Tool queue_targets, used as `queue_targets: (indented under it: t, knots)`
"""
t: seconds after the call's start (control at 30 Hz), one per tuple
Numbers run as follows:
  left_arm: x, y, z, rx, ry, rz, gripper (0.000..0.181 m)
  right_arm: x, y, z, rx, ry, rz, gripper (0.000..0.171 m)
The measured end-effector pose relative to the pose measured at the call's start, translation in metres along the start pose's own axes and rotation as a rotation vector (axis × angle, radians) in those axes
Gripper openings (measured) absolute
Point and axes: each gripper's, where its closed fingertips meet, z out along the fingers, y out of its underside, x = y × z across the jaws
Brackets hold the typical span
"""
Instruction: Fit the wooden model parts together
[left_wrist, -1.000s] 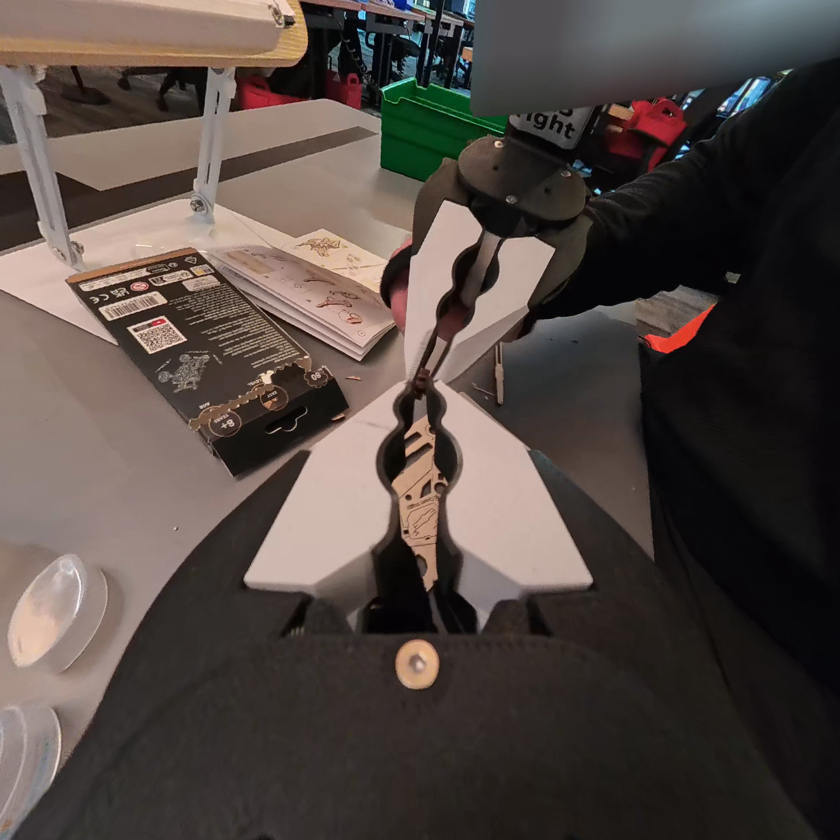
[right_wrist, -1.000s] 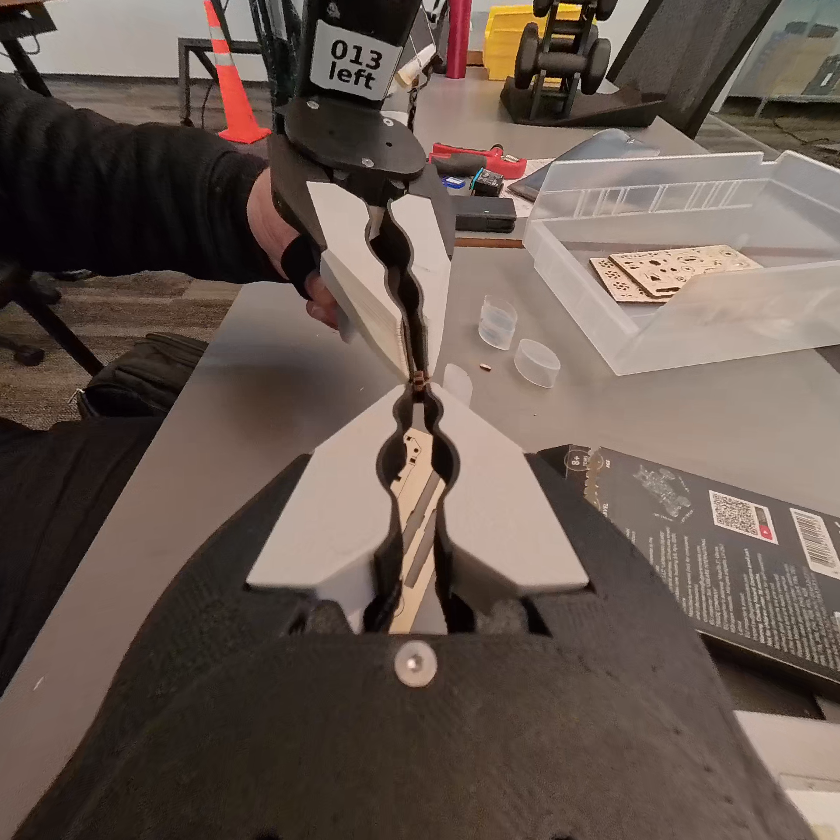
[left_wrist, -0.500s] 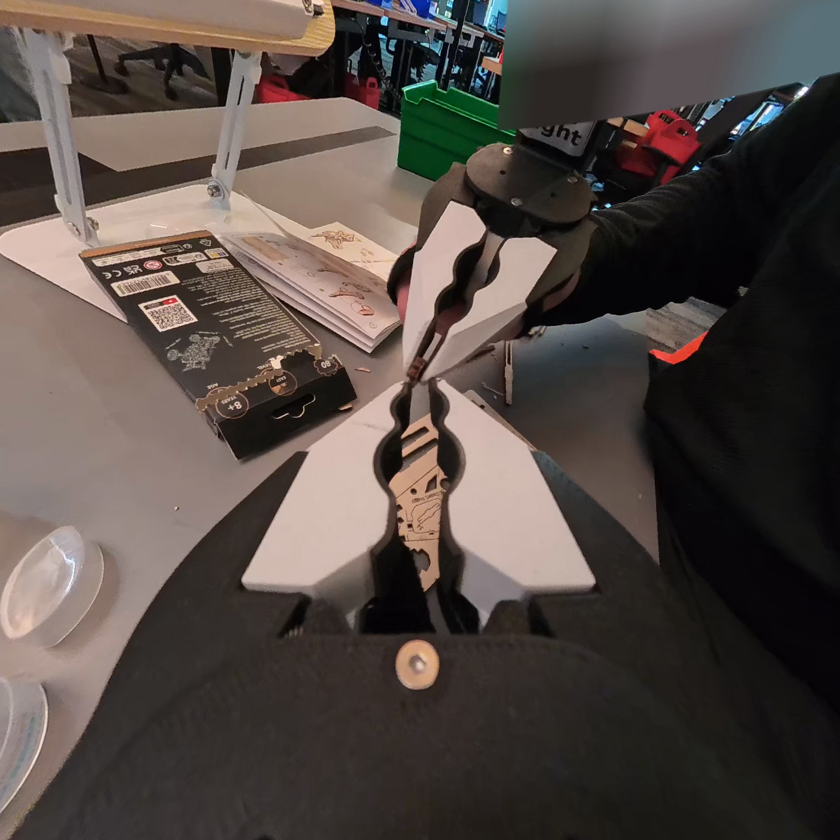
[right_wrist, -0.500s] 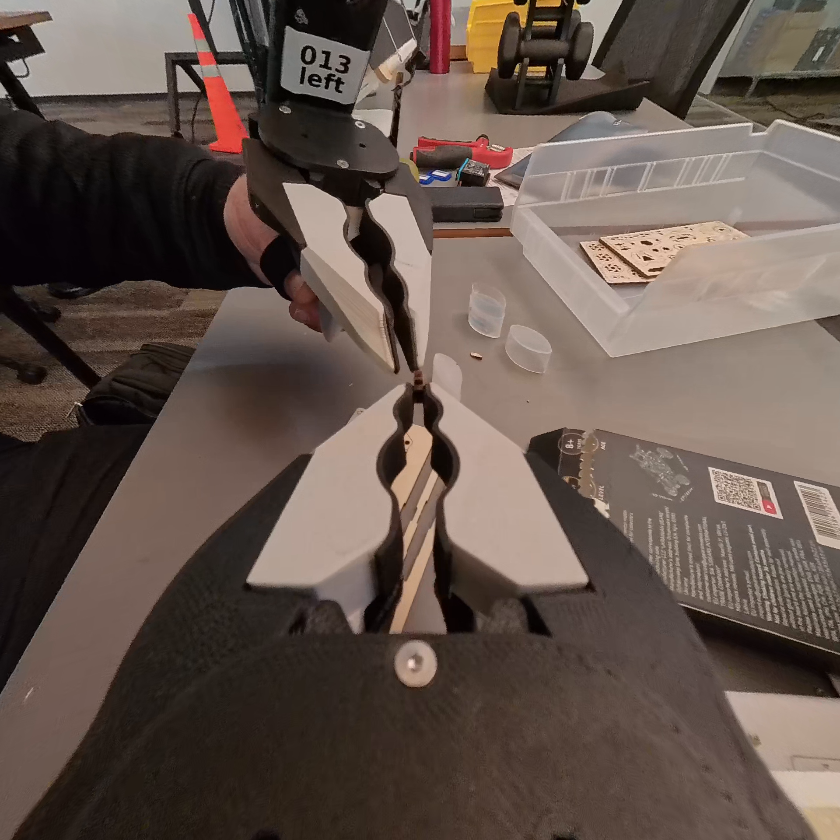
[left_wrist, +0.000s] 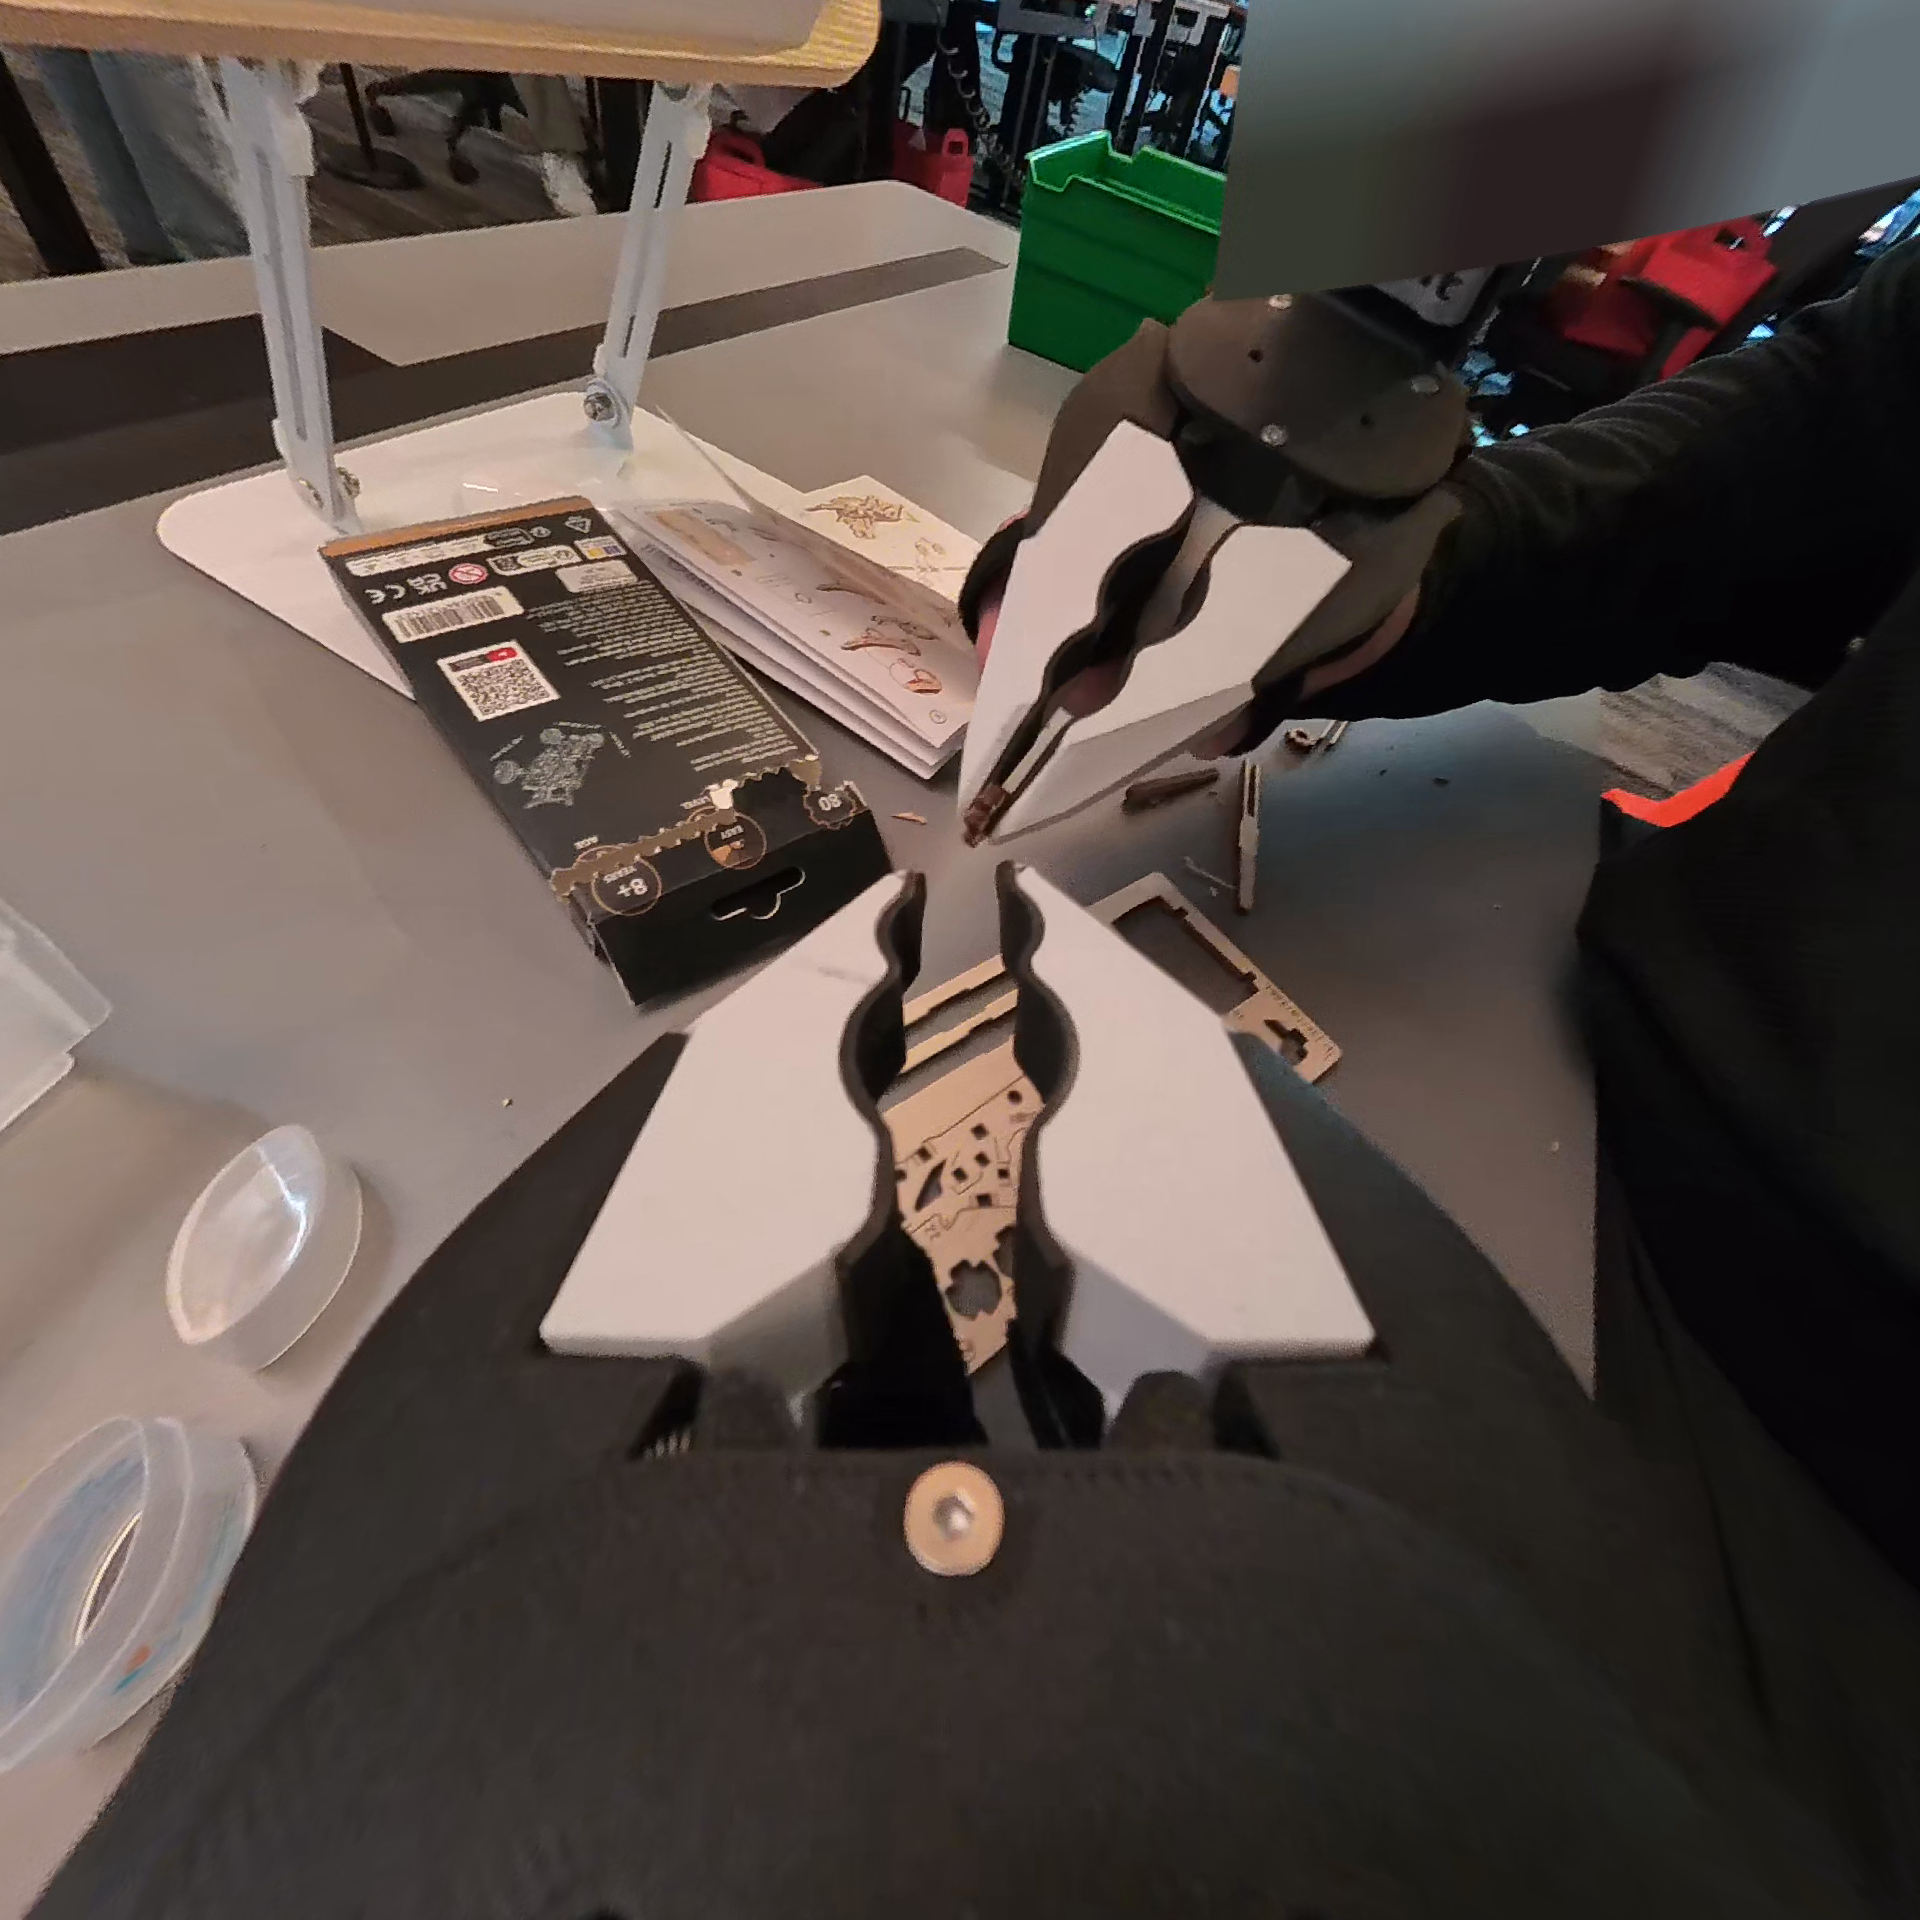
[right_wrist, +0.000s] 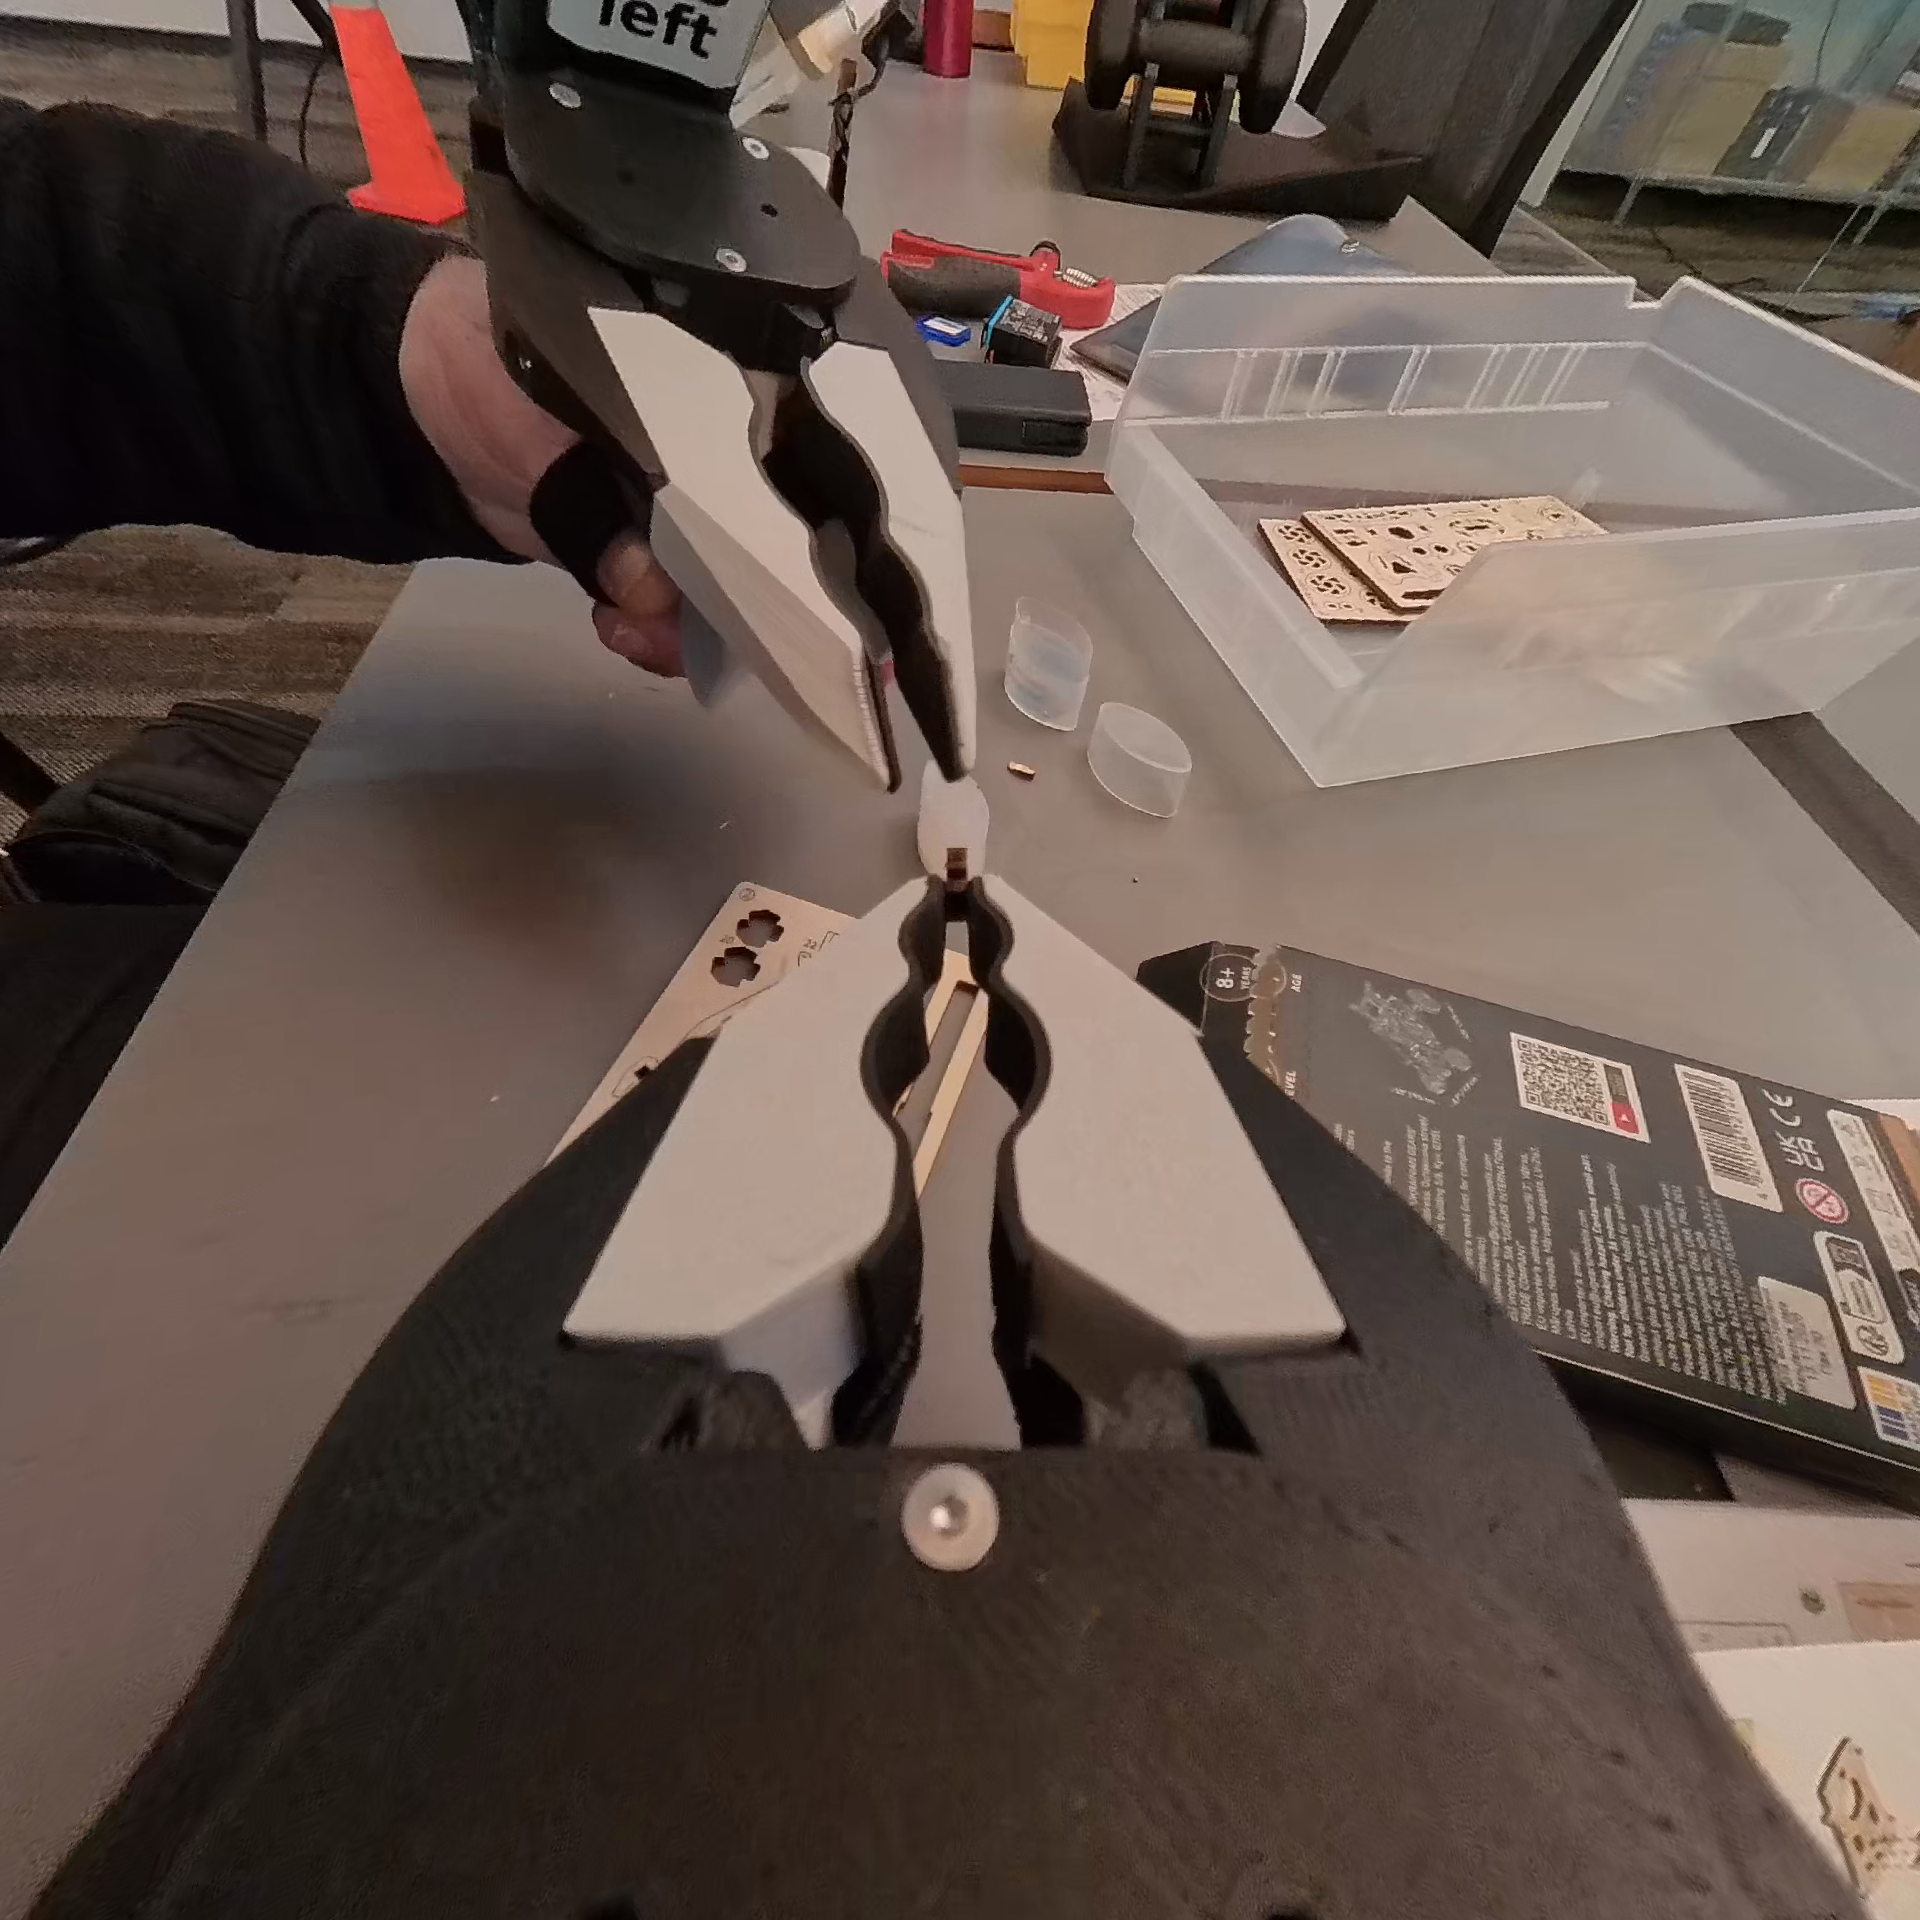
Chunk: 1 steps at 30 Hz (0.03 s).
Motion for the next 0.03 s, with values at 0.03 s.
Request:
queue_targets:
  t: [0.03]
  knots:
    - [-0.0032, 0.0015, -0.0007, -0.009, -0.016, 0.007, 0.013, -0.0003, 0.0005, 0.0003, -0.003, 0.002, -0.008, 0.001]
